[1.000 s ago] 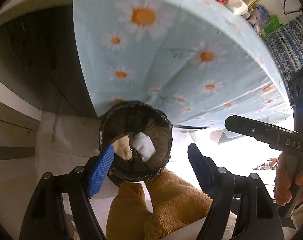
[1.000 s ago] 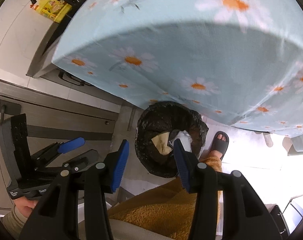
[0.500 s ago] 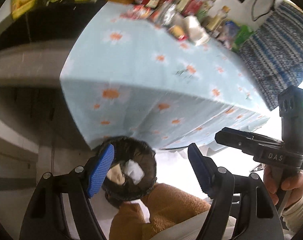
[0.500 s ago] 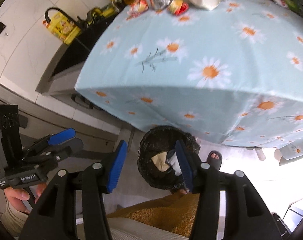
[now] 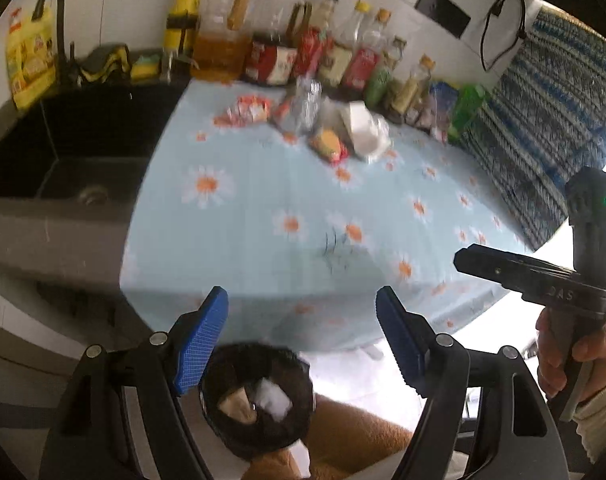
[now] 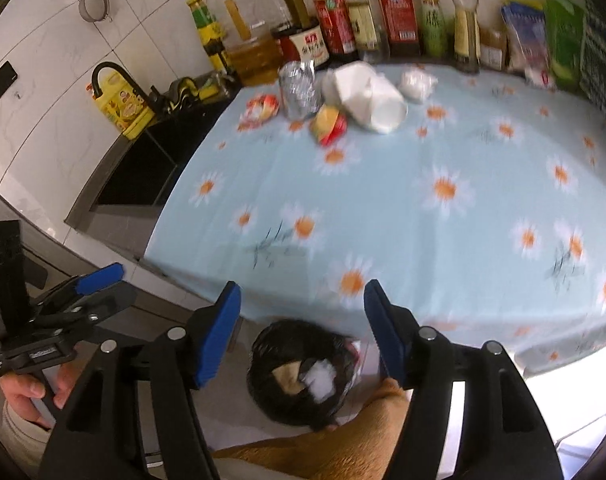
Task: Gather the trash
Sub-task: 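Raise both tools back toward the remaining trash on the table, then grasp the white folded tissue with the right tool and lift it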
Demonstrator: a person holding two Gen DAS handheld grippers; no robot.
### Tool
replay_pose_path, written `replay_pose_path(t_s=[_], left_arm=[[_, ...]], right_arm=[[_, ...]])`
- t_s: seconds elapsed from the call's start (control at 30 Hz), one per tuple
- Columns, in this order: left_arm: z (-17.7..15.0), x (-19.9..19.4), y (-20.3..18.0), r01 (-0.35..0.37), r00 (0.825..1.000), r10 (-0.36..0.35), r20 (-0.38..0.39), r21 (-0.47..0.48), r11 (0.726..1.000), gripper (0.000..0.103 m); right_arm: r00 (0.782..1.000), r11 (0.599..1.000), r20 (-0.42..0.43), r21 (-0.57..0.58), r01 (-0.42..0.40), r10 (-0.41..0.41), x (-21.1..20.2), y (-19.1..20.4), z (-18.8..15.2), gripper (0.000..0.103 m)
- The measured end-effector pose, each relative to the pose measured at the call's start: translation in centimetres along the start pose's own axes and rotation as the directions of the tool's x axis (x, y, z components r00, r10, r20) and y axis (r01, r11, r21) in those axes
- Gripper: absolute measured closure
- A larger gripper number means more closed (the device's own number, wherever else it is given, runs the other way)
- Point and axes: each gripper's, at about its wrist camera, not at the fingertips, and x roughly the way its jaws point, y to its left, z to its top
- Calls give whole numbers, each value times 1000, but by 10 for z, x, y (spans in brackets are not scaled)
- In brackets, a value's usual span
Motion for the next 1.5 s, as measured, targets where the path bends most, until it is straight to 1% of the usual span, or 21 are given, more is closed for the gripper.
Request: replay_pose_path(t_s=[0.03, 0.1, 0.17, 0.23, 0.3, 0.33, 0.57, 0.67, 0.7, 0.73, 0.77, 0.83, 1.0, 1.1, 1.2, 1.37, 1.4, 1.43, 1.5], left_arm=[[5, 0, -1, 1, 1000, -1, 8, -2, 1000, 28], [17, 3, -3, -31, 999, 31, 21, -1, 1000, 28], [29, 9, -5, -71, 997, 71, 21, -5, 997, 28], [38, 16, -3, -90, 996, 91, 16, -23, 996, 28], [49, 26, -4, -106, 994, 106, 11, -31, 994, 28], [55, 31, -5, -124, 992, 124, 8, -31, 992, 28], [82, 70, -10, -186, 982, 183, -36, -83, 979, 28], [91, 88, -13, -211, 977, 206, -60, -107, 971, 28], [93, 94, -14, -213, 976, 206, -66, -121, 970, 26], [95, 98, -14, -218, 975, 211, -70, -132, 967, 20], [97, 103, -14, -231, 972, 223, -75, -143, 962, 19], [98, 108, -14, -244, 969, 233, -80, -162, 956, 19], [102, 118, -15, -263, 964, 248, -99, -195, 945, 19], [104, 121, -19, -253, 967, 243, -77, -181, 950, 19], [107, 126, -25, -230, 972, 218, -83, -179, 957, 19], [107, 135, -34, -229, 971, 215, -101, -158, 961, 19], [107, 136, -35, -229, 971, 215, -104, -157, 961, 19], [107, 137, -35, -228, 971, 213, -106, -157, 961, 19], [107, 138, -36, -223, 972, 208, -107, -157, 962, 19]], right_arm=[[1000, 1000, 6, -5, 3, -3, 1, -4, 8, 38], [1000, 1000, 25, -11, 14, -13, 5, -13, 28, 33], [1000, 1000, 29, -9, 12, -12, 11, -22, 45, 32], [1000, 1000, 27, -18, 4, -3, 17, -30, 62, 31], [1000, 999, 23, -39, 9, -8, 27, -41, 82, 27], [1000, 999, 22, -41, 7, -6, 30, -45, 88, 22], [999, 997, -35, -66, -28, 25, 73, -84, 143, 19], [997, 996, -68, -75, -37, 32, 91, -95, 158, 19], [997, 996, -78, -82, -35, 29, 97, -98, 162, 19], [995, 995, -91, -86, -48, 40, 104, -100, 165, 19], [993, 994, -103, -88, -62, 53, 110, -101, 168, 19], [989, 992, -129, -97, -80, 67, 121, -103, 173, 19], [982, 985, -161, -120, -120, 100, 136, -103, 181, 19], [979, 982, -176, -136, -127, 102, 143, -103, 185, 19], [977, 980, -185, -147, -135, 107, 148, -103, 188, 19], [979, 976, -186, -183, -122, 87, 154, -101, 189, 20], [978, 975, -193, -188, -116, 79, 156, -101, 188, 21], [977, 975, -199, -188, -121, 83, 158, -101, 188, 26], [975, 972, -203, -197, -128, 87, 159, -100, 188, 28]])
